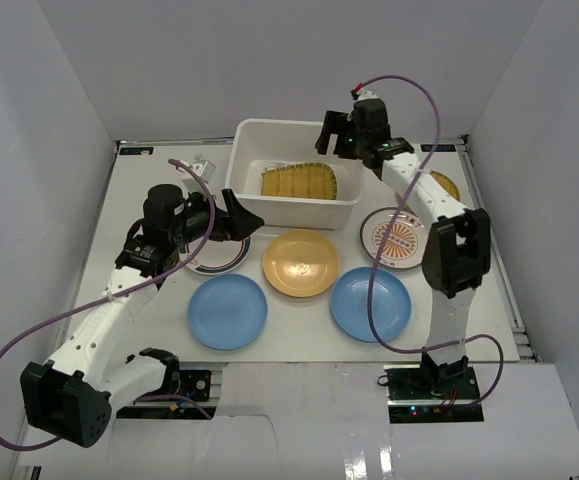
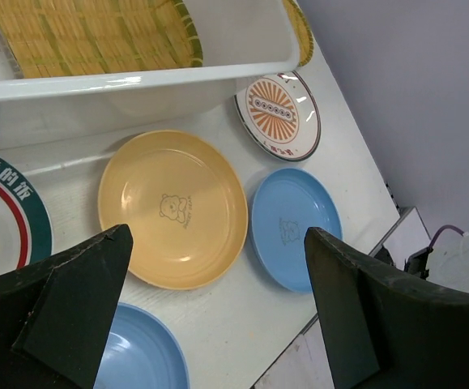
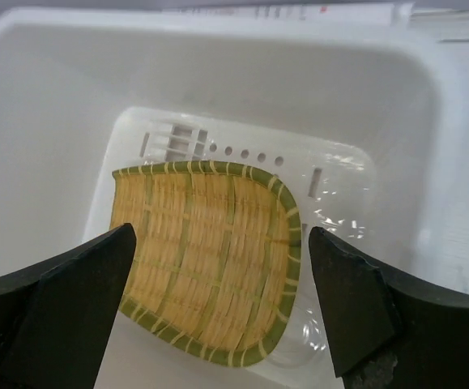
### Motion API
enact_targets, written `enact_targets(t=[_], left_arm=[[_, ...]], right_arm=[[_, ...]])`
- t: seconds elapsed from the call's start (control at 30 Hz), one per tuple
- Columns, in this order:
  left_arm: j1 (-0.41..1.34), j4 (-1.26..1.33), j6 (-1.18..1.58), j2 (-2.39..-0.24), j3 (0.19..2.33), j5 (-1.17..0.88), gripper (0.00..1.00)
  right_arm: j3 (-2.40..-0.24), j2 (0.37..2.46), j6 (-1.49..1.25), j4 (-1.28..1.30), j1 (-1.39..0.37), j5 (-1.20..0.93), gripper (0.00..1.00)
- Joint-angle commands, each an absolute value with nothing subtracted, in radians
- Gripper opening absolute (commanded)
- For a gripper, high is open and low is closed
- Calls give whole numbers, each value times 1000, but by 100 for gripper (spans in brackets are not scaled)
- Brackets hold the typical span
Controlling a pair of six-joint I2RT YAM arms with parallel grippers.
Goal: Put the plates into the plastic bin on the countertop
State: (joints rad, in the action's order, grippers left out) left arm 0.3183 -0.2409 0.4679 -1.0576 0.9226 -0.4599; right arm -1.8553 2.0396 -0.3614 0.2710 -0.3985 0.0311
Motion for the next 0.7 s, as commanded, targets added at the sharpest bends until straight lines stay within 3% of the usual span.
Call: enact_targets(t=[0.0,0.07,0.13,0.2,0.33,0.57,0.67], left_arm=[[354,-265,423,-1000,956,-437,98],[376,-268,419,-991,948,-425,98],[397,-267,413,-977,942,-422,98],[410,-268,402,-966,942,-422,98],[462,-264,374,-957,951,-469,98],[505,-247,354,-956,939,-540,98],[511,-244,348,-957,936,-540,98]], right_arm=[[-1772,1869,-389,230,-284,83,95],[-1626,1775,-452,192,-227,61,99],[-1493,1662,-500,126,-146,95,89],[-1285,1586,-537,86,-76,168,70],[-975,1432,-681,-44,50,238,56],[-761,1469,-827,-210,196,180,72],[-724,1538,-868,-296,242,126,72]])
